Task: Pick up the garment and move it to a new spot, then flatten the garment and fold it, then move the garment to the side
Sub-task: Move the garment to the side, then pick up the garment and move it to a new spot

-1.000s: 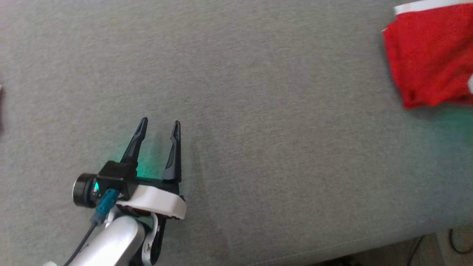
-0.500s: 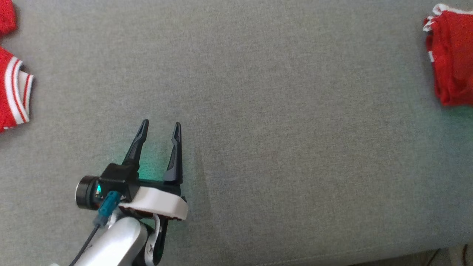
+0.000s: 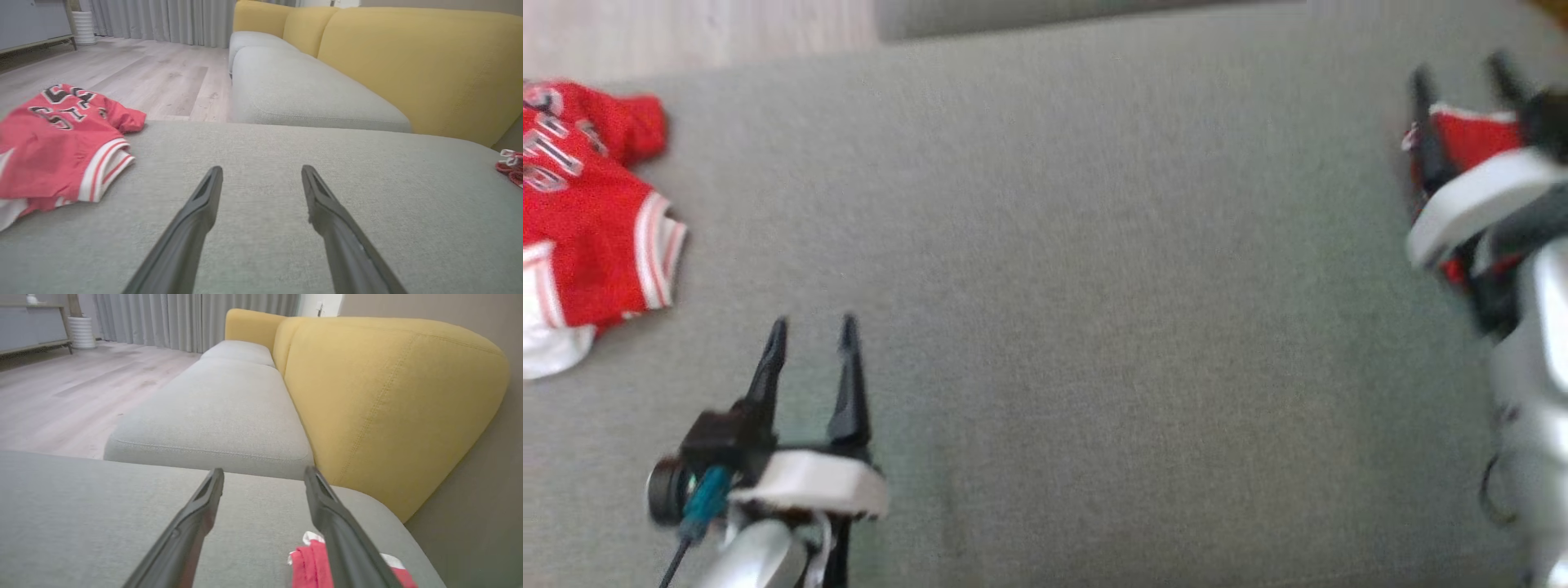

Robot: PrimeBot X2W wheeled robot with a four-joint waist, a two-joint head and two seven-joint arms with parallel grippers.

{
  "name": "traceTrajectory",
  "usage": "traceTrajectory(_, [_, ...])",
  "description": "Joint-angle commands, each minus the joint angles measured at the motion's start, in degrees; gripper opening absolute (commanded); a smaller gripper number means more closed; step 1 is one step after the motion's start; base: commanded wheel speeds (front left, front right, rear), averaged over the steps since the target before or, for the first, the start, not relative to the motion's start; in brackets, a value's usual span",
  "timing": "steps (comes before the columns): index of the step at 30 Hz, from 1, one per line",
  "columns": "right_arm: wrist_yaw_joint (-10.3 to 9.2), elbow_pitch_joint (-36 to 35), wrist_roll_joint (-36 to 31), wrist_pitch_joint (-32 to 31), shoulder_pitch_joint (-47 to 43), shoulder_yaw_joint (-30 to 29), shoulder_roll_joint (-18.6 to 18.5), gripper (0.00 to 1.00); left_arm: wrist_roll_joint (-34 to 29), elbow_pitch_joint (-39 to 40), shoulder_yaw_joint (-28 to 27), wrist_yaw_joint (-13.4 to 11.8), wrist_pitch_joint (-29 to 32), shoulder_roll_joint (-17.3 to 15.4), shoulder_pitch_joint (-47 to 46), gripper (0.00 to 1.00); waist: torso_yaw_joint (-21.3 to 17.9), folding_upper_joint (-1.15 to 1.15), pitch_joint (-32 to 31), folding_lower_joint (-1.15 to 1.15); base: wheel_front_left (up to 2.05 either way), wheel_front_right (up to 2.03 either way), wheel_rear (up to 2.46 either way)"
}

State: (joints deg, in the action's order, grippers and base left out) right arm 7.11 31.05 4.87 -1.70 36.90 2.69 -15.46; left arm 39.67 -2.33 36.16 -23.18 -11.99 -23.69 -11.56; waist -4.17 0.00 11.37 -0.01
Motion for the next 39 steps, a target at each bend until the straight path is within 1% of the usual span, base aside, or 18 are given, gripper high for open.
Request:
traceTrajectory(1, [0.37, -3.00, -0.30, 1.11, -1.61, 1.20, 0.95, 1.00, 0.71, 0.80, -3.19, -0.27, -0.78, -1.76, 0.48, 1.00, 1.70, 0.00, -4.82, 0.01, 0.00, 0.00, 0.00])
traceTrajectory(5, [0.37, -6.47, -0.02, 2.71, -9.47, 0.48, 4.73, 1.00, 2.33, -0.27, -5.10, -0.30, -1.70, -2.40, 4.64, 1.00, 3.23, 0.00, -9.78, 0.01, 0.00, 0.00, 0.00])
traceTrajectory(7, [0.37, -8.36, -0.51, 3.53, -13.68, 0.05, 5.99, 1.00, 2.86, -0.60, -5.71, -0.20, -1.97, -2.81, 6.77, 1.00, 4.03, 0.00, -11.72, 0.01, 0.00, 0.00, 0.00])
traceTrajectory(12, [0.37, -13.41, -2.33, 5.32, -23.39, -1.53, 10.19, 1.00, 3.36, -1.12, -6.27, 0.46, -2.37, -3.79, 10.81, 1.00, 5.78, 0.00, -14.05, 0.01, 0.00, 0.00, 0.00])
traceTrajectory(16, [0.37, -16.49, -3.66, 6.43, -30.11, -2.37, 11.99, 1.00, 3.42, -2.00, -5.45, 1.36, -2.48, -3.81, 12.78, 1.00, 6.88, 0.00, -15.01, 0.01, 0.00, 0.00, 0.00])
traceTrajectory(18, [0.37, -17.97, -4.39, 6.99, -32.76, -2.63, 12.38, 1.00, 3.51, -2.75, -4.93, 1.91, -2.50, -3.53, 13.28, 1.00, 7.19, 0.00, -15.30, 0.01, 0.00, 0.00, 0.00])
traceTrajectory(20, [0.37, -19.87, -3.05, 7.18, -36.25, -2.58, 12.54, 1.00, 3.65, -3.99, -4.56, 2.77, -2.59, -2.91, 13.50, 1.00, 7.46, 0.00, -15.64, 0.01, 0.00, 0.00, 0.00])
traceTrajectory(25, [0.37, -21.38, -0.85, 7.64, -40.15, -2.02, 12.57, 1.00, 3.62, -5.88, -4.78, 4.13, -2.77, -2.00, 13.59, 1.00, 7.36, 0.00, -15.98, 0.01, 0.00, 0.00, 0.00])
traceTrajectory(34, [0.37, -22.45, -0.16, 7.21, -41.83, -0.54, 12.58, 1.00, 2.62, -7.71, -5.88, 5.54, -2.94, -0.64, 13.30, 1.00, 6.95, 0.00, -15.94, 0.01, 0.00, 0.00, 0.00])
traceTrajectory(39, [0.37, -22.28, -0.55, 7.41, -41.80, -0.74, 12.58, 1.00, 1.94, -7.96, -6.25, 5.93, -2.97, -0.11, 12.99, 1.00, 7.29, 0.00, -15.71, 0.01, 0.00, 0.00, 0.00])
